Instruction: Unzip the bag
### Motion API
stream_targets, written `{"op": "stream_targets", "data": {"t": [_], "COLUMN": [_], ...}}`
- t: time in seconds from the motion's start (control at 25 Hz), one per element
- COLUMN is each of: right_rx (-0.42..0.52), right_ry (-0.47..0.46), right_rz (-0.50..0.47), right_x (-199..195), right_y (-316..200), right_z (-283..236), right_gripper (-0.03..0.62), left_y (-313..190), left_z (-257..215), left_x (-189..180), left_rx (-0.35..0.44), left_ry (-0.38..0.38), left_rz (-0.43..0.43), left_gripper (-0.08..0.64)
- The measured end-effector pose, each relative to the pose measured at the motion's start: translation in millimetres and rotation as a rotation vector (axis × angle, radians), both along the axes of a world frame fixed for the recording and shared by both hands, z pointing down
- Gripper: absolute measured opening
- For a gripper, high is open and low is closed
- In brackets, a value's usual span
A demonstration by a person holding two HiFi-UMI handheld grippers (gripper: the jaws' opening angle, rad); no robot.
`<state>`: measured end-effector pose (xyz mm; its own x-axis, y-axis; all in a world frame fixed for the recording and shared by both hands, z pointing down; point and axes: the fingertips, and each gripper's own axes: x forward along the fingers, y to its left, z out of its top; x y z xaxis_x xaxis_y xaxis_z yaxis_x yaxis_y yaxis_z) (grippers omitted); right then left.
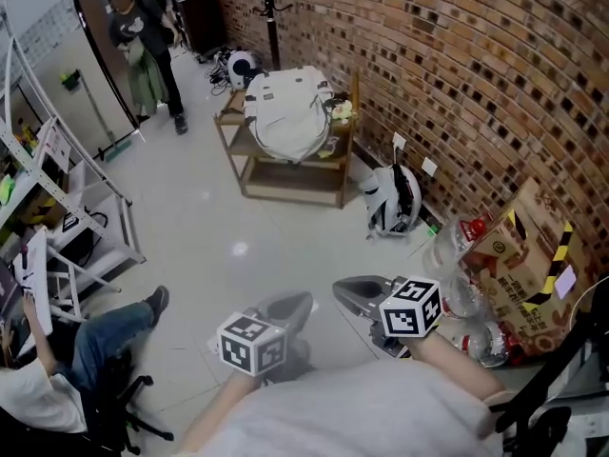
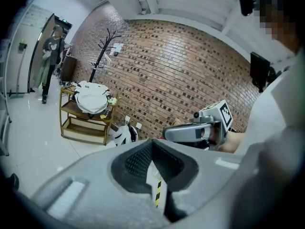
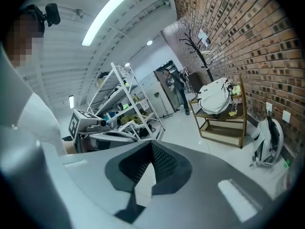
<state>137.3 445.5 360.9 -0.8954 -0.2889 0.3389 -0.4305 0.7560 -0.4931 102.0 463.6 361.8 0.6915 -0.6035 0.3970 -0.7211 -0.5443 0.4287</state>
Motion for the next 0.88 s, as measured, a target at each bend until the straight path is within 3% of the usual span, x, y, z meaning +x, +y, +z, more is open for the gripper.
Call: {"op": "stream_targets", "data": {"t": [0.44,0.88], "right_rx": [0.026,0.054], "right_ry": [0.016,0.017], "right_rz": [-0.001,-0.024], "right_x": [-3,9], "right_y": [3,17], "right_z": [-3,-17], "right_gripper": [0.002,0.002], "left_y": [-1,12], "left_z": [-7,-21], "left_x": [-14,6], "left_rx": [0.002,0.016], "left_ry": [-0.012,-0.011], "left_rz": [-0.031,-0.04], "left_gripper": [0.0,0.0]}}
